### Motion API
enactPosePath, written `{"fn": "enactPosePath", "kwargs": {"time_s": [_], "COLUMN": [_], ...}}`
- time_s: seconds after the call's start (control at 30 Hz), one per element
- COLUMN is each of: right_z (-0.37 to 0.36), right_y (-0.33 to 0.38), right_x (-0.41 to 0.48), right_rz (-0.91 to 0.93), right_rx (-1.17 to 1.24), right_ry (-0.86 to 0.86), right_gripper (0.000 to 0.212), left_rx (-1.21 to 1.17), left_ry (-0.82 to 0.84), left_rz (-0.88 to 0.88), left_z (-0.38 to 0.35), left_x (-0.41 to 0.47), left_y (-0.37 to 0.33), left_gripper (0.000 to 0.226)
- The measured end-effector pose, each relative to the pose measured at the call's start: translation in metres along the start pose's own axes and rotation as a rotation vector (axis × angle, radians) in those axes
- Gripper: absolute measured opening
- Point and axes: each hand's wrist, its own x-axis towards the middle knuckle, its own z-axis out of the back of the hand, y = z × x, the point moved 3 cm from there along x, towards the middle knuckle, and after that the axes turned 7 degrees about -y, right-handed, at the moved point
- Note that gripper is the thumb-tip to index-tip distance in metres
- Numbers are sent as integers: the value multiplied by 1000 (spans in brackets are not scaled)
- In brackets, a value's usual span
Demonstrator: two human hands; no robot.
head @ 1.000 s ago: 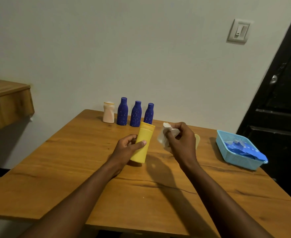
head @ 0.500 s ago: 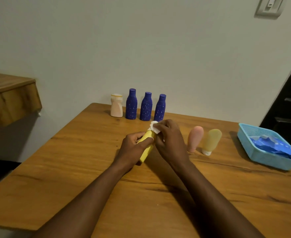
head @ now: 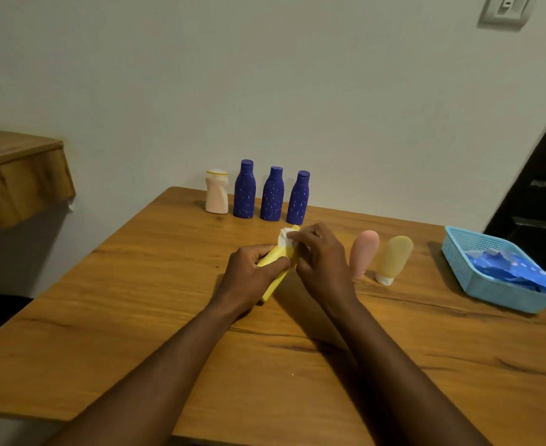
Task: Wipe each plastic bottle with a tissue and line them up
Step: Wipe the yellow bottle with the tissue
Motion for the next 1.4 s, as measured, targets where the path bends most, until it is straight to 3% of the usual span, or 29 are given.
{"fn": "enactPosePath", "kwargs": {"time_s": [0.2, 0.3, 0.43, 0.57, 0.7, 0.87, 1.1, 1.23, 1.4], "right_z": [5, 7, 3, 6, 4, 0, 4, 0, -10], "right_y": [-12, -11, -2, -9, -13, -4, -13, -4, 19], "right_x": [-5, -1, -6, -7, -2, -7, -4, -10, -21], "right_rz": [-111, -46, -2, -84, -47, -44, -31, 35, 159], "right_rx": [48, 11, 25, 75, 17, 94, 26, 34, 53], "right_ry": [-130, -150, -8, -92, -147, -54, -190, -70, 227], "right_gripper": [20, 23, 26, 20, 22, 15, 21, 31, 25], "left_rx": [-17, 29, -13, -23, -11, -45, -186, -314, -462], "left_ry": [-4, 25, 3, 16, 42, 45, 124, 189, 104], "left_rz": [13, 4, -1, 20, 21, 33, 120, 219, 293], "left_z": [2, -1, 2, 1, -1, -1, -5, -2, 2], "left_x": [-2, -5, -4, -4, -3, 1, 2, 2, 6], "left_y": [-3, -4, -4, -6, -4, 0, 1, -5, -7], "left_gripper": [48, 50, 20, 36, 47, 44, 50, 41, 64]}}
